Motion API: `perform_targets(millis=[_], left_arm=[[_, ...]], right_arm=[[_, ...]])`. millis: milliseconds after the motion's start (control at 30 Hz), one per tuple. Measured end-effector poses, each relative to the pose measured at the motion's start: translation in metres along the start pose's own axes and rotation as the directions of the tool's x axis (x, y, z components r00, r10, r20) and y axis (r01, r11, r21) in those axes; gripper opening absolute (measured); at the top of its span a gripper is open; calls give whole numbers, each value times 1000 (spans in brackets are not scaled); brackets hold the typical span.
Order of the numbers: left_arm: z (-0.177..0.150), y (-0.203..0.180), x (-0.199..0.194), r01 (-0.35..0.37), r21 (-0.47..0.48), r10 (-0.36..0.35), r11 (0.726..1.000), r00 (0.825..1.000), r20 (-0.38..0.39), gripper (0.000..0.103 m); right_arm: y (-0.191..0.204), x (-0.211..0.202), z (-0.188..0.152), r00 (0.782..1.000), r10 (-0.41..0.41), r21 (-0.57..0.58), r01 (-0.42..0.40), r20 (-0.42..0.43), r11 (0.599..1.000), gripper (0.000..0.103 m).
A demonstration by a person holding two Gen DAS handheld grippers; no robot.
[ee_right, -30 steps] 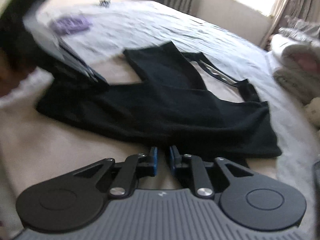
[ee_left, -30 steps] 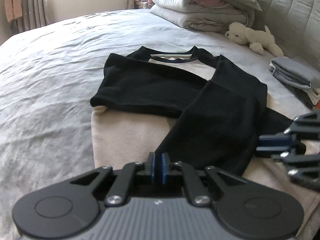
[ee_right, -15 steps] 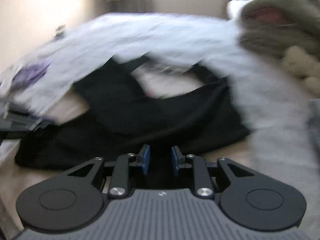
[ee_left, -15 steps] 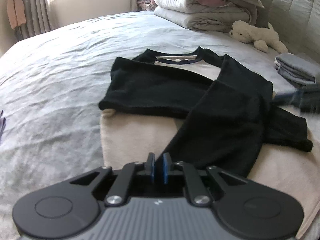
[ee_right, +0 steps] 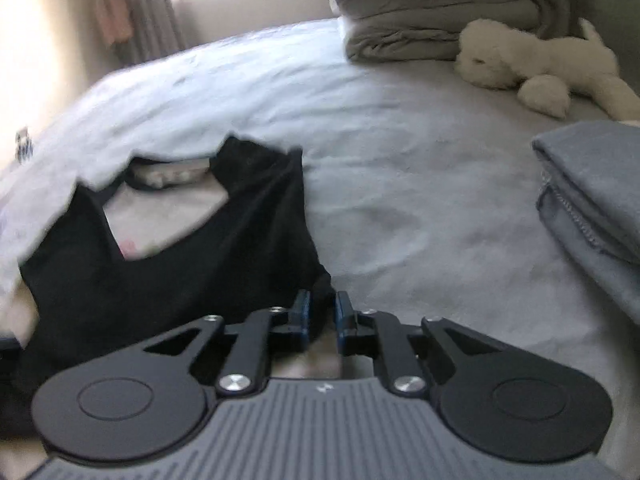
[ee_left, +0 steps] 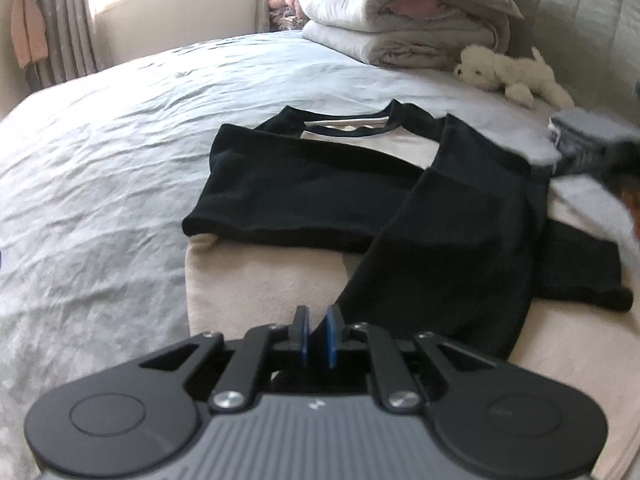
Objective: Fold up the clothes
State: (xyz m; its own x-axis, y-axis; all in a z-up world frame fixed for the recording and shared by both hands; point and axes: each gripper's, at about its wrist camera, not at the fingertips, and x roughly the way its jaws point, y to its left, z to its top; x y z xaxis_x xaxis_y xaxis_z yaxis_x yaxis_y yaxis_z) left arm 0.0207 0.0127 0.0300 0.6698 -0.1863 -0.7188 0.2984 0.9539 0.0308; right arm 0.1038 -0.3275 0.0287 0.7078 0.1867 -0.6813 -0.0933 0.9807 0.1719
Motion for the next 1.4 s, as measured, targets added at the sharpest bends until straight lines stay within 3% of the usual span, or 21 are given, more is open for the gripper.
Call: perform_targets(millis=[267, 367, 433, 533, 633, 667, 767, 867, 933, 1033, 1100, 1167, 1400], left_arm=[[0, -2, -6, -5, 13, 5, 1000, 1000, 0, 9], [0, 5, -8, 0, -21, 0, 1000, 1000, 5, 9], [0, 5, -7, -9, -22, 9, 1000, 1000, 0, 9], [-1, 4, -6, -17, -17, 17, 1000, 1000, -9, 9], [-2, 1, -5, -27, -4, 26, 1000, 999, -22, 9], [-3, 2, -6, -27, -4, 27, 1000, 999, -23, 9], [-4, 4, -10, -24, -12, 24, 1000, 999, -22, 9], [-5, 6, -13, -21, -25, 21, 999, 1000, -18, 9], [-6, 6, -15, -17, -28, 17, 999, 1000, -11, 9], [-7, 6, -20, -1, -33, 1, 999, 1000, 7, 9], [-8, 6, -25, 14, -38, -14, 999, 1000, 21, 9], [-10, 6, -27, 34, -39, -33, 999, 999, 28, 9], [-18, -1, -20, 24, 1, -24, 1000, 1000, -1, 9]], right_arm=[[15, 10, -6, 991, -129, -115, 125, -28, 986, 13], [19, 6, -8, 985, -174, -152, 173, 6, 973, 25], [34, -3, -9, 980, -176, -207, 191, 90, 960, 27], [60, -19, -12, 991, -16, -277, 52, 132, 960, 27], [82, -13, -26, 996, 87, -335, -89, -20, 938, 27], [87, -9, -33, 995, 76, -359, -95, -68, 928, 27], [94, -15, -45, 999, 36, -426, -40, -18, 904, 28], [96, -34, -46, 993, 115, -434, -91, 29, 896, 28], [98, -27, -50, 993, 117, -425, -119, -31, 897, 28], [110, -21, -61, 997, 74, -472, -76, -23, 878, 29], [115, -35, -60, 992, 125, -480, -105, 11, 871, 29], [119, -41, -62, 984, 180, -481, -162, -10, 862, 29], [127, -33, -68, 988, 147, -461, -150, -44, 874, 33]])
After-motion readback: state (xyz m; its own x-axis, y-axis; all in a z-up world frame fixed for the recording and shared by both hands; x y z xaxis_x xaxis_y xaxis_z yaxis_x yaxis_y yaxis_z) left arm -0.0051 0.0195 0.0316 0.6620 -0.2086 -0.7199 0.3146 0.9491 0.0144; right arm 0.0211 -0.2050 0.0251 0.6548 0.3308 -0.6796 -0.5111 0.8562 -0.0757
